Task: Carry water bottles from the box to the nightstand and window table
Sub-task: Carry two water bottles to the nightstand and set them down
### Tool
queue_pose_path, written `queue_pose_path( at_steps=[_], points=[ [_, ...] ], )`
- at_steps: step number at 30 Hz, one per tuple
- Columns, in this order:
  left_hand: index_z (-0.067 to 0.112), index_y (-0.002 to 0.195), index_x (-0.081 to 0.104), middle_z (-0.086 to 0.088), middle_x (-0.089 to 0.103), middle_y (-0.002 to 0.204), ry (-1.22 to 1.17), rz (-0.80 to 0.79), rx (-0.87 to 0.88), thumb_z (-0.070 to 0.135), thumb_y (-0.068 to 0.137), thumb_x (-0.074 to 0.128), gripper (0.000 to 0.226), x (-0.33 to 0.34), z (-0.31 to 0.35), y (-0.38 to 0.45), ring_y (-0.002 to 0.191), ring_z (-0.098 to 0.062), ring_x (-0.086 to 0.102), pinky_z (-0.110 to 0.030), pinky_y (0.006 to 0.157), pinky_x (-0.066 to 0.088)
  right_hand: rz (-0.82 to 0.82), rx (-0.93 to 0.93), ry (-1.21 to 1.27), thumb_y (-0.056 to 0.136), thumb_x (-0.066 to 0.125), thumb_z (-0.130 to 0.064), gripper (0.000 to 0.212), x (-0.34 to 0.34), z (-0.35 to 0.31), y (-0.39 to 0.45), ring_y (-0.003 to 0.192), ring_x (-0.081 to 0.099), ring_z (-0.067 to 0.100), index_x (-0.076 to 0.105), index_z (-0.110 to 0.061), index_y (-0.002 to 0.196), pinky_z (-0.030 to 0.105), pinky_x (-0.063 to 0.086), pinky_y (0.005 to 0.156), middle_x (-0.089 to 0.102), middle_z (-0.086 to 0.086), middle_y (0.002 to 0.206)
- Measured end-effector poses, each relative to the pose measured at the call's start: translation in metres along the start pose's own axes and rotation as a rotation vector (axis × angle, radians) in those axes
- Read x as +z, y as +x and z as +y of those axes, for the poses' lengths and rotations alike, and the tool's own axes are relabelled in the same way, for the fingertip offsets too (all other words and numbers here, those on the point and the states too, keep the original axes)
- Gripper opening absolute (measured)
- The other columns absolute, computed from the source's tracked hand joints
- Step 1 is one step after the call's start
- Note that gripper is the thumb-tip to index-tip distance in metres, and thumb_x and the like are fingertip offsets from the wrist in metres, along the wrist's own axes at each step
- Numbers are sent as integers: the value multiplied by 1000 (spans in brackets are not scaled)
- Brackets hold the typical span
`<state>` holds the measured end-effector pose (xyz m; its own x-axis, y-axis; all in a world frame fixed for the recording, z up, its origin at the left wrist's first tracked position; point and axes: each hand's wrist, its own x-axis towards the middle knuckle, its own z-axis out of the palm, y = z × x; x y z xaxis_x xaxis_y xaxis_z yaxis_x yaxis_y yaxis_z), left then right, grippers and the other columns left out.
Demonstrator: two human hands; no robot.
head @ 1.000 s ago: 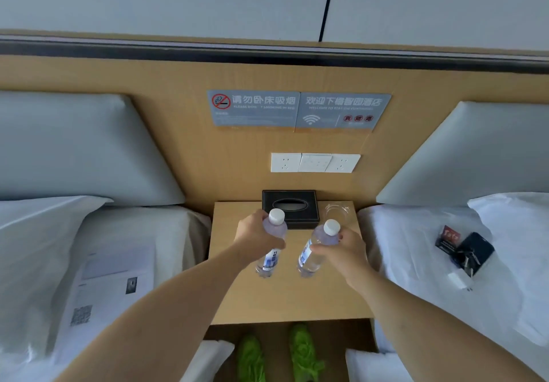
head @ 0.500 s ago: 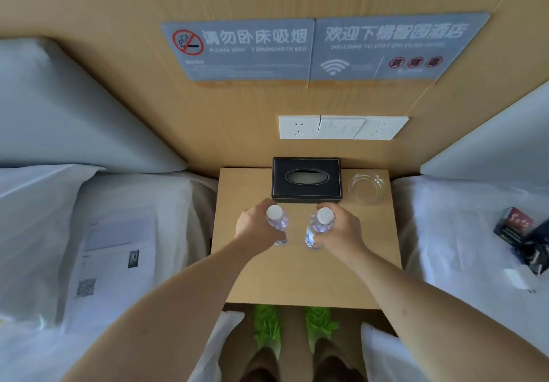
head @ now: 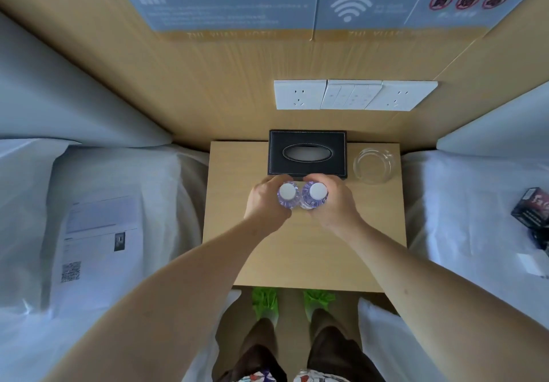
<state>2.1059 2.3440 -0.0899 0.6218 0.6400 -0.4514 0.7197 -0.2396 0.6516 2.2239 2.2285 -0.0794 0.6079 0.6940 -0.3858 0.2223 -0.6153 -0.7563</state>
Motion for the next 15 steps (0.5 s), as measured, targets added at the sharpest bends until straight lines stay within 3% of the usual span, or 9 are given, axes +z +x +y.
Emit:
queue_pose_path(
  at_steps=[2, 5, 9, 11, 15],
  points=[
    [20, 122, 70, 5, 65, 116, -3, 23, -7, -11, 69, 74, 62, -3, -1, 4, 95, -16, 58, -14, 75, 48, -30, 12, -20, 64, 94, -10, 68, 0, -2, 2, 108, 58, 25, 68, -9, 127, 29, 42, 88, 65, 0, 107],
    [20, 122, 70, 9, 62, 107, -23, 54, -4, -10, 69, 74, 60, -6, -2, 10, 91, -14, 56, 2, 64, 37, -18, 30, -82, 68, 93, -18, 75, 3, -2, 9, 111, 60, 28, 62, -9, 136, 30, 42, 87, 70, 9, 117],
    [18, 122, 70, 5, 65, 111, -43, 59, 21, -9, 69, 74, 60, -6, -3, 15, 93, -14, 57, -5, 71, 39, 14, 112, -21, 71, 91, -13, 78, 2, 0, 14, 111, 61, 25, 54, -8, 139, 22, 39, 85, 66, 6, 122],
    [18, 126, 69, 2, 67, 116, -33, 54, 34, -9, 69, 74, 63, -4, -2, 19, 94, -12, 56, -1, 70, 38, 9, 137, 5, 71, 91, -12, 82, 0, 1, 15, 105, 56, 20, 48, -9, 141, 19, 37, 81, 61, 3, 122],
    [16, 129, 68, -1, 68, 122, -23, 42, 55, -9, 69, 75, 66, -3, -3, 25, 96, -11, 55, -2, 72, 36, -17, 62, -78, 74, 87, -6, 65, -5, -1, 21, 108, 60, 25, 60, -7, 133, 23, 40, 83, 67, 10, 124]
  ],
)
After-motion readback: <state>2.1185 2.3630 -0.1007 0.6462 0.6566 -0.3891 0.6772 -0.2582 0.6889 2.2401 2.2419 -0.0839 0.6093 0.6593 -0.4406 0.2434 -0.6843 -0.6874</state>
